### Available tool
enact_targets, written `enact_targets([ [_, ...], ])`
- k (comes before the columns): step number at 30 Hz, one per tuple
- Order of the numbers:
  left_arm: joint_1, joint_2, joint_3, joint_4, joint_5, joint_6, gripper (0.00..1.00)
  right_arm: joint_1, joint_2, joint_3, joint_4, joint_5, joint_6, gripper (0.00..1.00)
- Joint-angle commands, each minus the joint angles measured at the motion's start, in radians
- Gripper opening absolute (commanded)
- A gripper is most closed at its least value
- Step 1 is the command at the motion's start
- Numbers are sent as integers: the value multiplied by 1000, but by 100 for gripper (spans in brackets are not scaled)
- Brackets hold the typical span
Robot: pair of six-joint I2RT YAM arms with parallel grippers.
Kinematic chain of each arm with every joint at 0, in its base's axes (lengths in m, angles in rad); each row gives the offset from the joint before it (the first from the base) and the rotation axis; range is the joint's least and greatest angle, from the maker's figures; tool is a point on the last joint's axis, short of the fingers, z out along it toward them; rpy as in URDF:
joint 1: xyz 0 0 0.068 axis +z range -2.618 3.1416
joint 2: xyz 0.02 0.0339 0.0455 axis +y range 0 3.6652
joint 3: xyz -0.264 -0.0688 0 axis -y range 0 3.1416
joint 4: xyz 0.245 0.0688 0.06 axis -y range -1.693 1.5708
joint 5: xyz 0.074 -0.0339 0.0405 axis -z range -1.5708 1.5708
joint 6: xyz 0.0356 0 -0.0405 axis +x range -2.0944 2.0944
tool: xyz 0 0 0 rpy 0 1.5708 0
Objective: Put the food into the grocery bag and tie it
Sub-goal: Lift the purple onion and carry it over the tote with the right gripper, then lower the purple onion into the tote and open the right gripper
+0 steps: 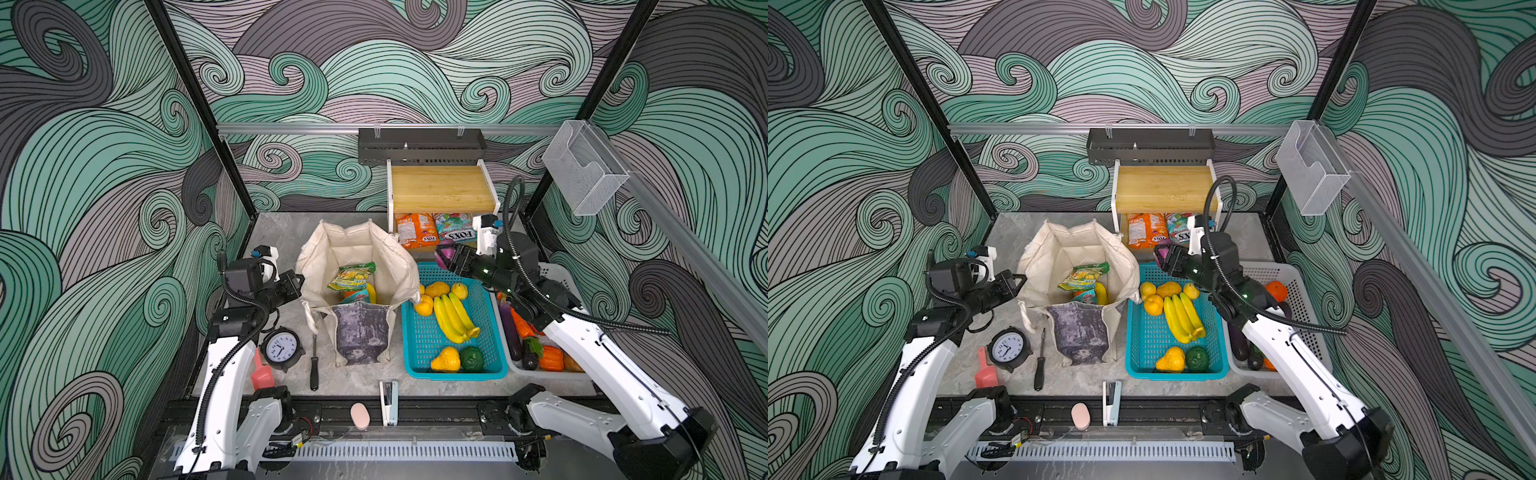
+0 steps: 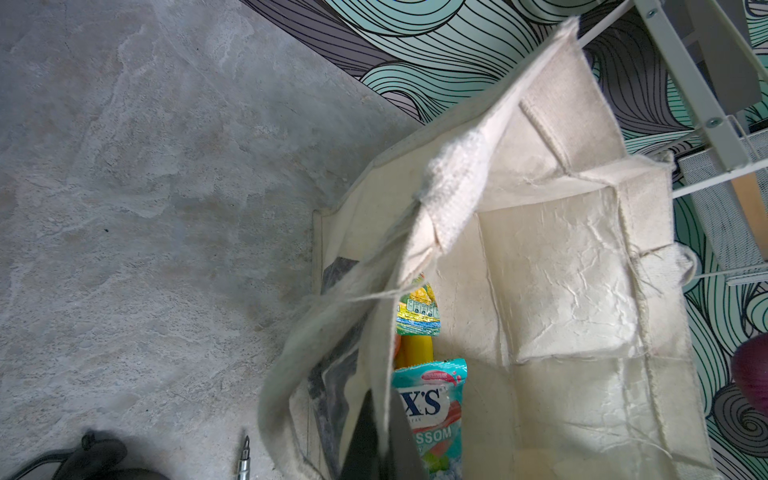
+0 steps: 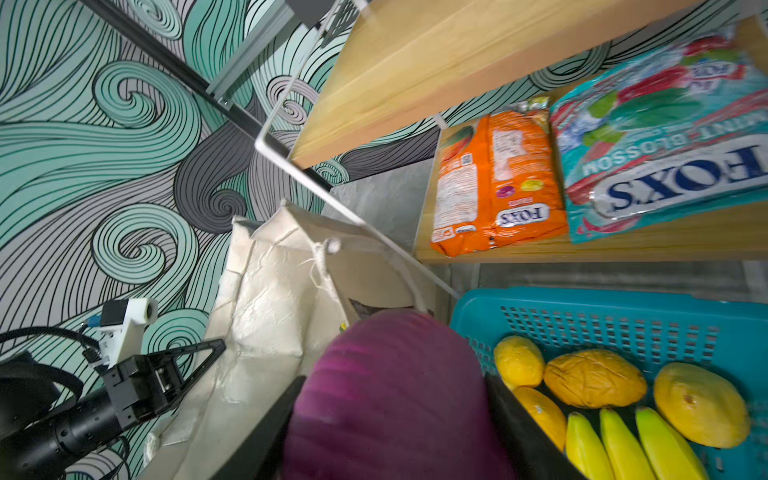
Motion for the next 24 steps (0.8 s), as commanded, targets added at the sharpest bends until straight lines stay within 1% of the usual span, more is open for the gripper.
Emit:
enact_targets([
  [1, 8, -12, -9, 24, 16, -6, 0, 94, 60, 70, 18, 82, -31, 57],
  [5, 8, -10, -10, 24, 24, -8, 0, 188, 128, 110, 76, 122, -55, 56],
  [9, 9, -2, -10, 24, 29, -7, 0, 272, 226, 182, 80, 127, -78, 56],
  [12, 8, 0, -10, 29, 39, -9, 0, 328, 305, 235, 74, 154, -120, 56],
  [14, 8, -1, -9, 25, 38, -5, 0, 355, 386, 306, 32, 153, -180, 56],
  [16, 8, -7, -7, 28, 43, -5, 0, 375, 497, 418, -66, 145, -259, 56],
  [18, 8, -10, -13, 38, 47, -6, 0, 390, 586, 510, -163, 155, -300, 56],
  [24, 8, 8, -16, 46, 72, -11, 0, 418, 728, 581, -166, 128, -316, 56],
])
